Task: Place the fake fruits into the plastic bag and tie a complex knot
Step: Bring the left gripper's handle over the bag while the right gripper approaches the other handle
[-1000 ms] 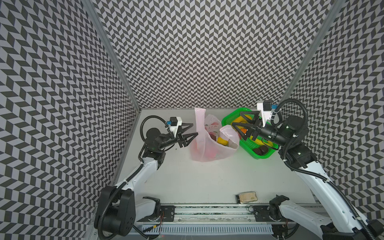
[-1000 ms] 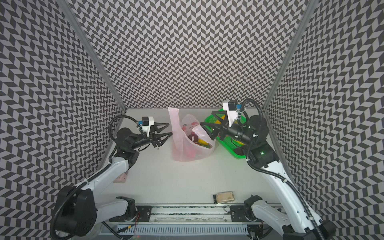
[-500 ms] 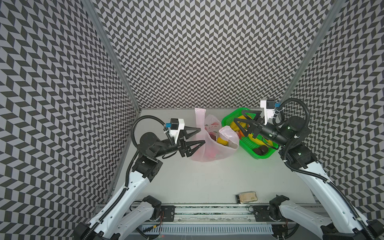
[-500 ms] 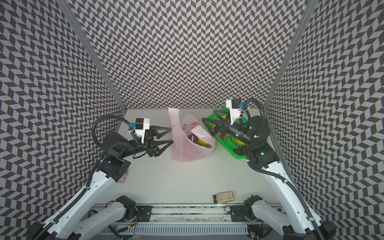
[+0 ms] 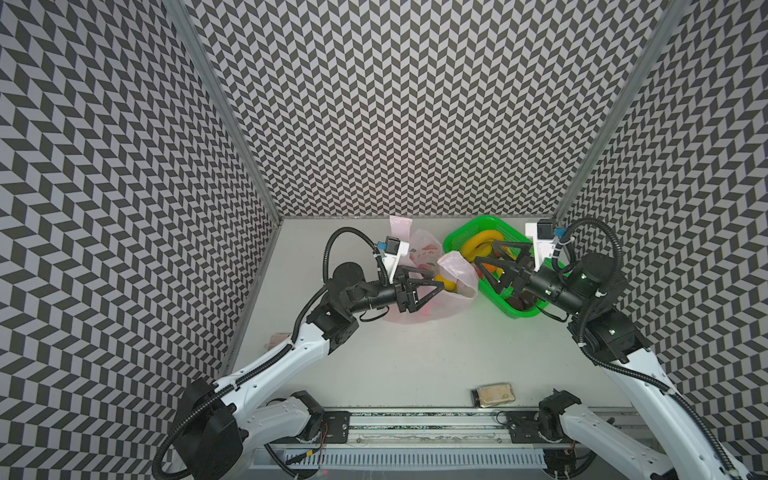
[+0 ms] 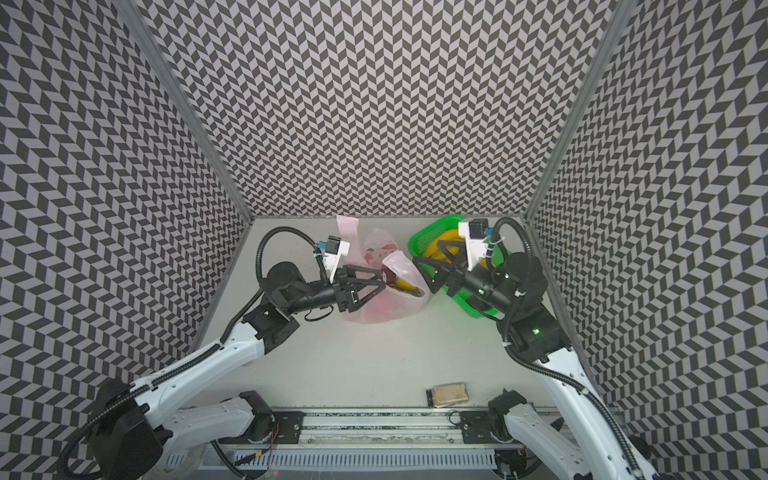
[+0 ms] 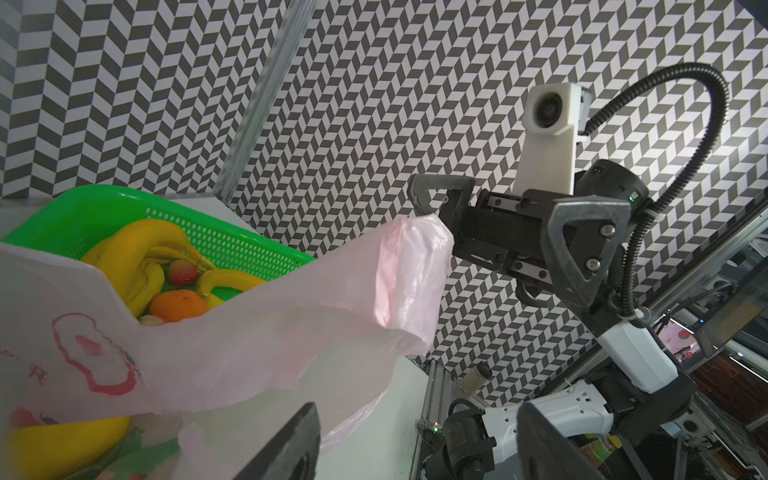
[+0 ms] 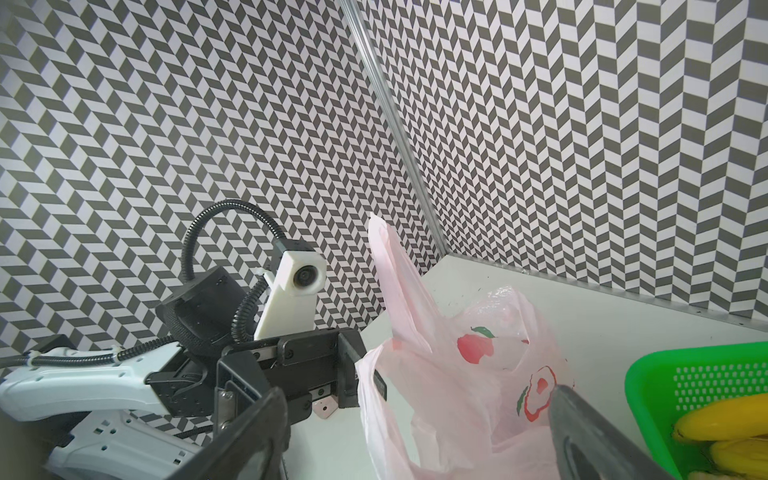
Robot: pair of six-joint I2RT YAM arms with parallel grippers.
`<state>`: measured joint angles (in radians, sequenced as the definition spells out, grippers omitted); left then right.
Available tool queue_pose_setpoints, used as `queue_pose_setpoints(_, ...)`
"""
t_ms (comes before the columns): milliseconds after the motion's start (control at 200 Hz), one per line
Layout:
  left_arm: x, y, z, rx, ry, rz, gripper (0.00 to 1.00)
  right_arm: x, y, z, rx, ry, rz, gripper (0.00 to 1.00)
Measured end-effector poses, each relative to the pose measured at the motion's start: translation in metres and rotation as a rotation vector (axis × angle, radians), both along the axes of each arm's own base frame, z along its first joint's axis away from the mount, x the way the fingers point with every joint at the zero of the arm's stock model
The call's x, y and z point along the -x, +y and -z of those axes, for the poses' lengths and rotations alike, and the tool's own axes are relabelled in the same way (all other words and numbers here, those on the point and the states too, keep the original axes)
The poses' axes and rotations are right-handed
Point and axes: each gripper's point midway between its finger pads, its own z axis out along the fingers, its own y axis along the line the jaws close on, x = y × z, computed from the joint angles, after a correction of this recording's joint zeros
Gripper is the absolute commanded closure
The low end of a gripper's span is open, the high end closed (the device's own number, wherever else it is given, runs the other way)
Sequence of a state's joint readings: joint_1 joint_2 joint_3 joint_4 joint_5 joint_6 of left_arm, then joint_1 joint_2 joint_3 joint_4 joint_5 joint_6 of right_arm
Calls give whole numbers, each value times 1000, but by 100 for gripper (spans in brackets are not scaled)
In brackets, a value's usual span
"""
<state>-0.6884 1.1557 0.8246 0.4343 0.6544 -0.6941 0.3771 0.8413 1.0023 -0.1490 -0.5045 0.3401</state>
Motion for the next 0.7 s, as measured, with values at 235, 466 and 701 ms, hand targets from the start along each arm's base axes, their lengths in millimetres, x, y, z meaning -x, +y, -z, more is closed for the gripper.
queue_pose_setpoints(235, -5, -22, -12, 38, 0, 33, 26, 1, -2, -1, 16, -21, 11, 4)
queue_pose_setpoints(466, -25, -29, -32, 55, -59, -20, 37, 1, -1, 6, 36, -22, 7, 4)
queue_pose_setpoints(701, -49, -32, -39, 43, -111, -72, 81, 0, -1, 12, 57, -24, 7, 4)
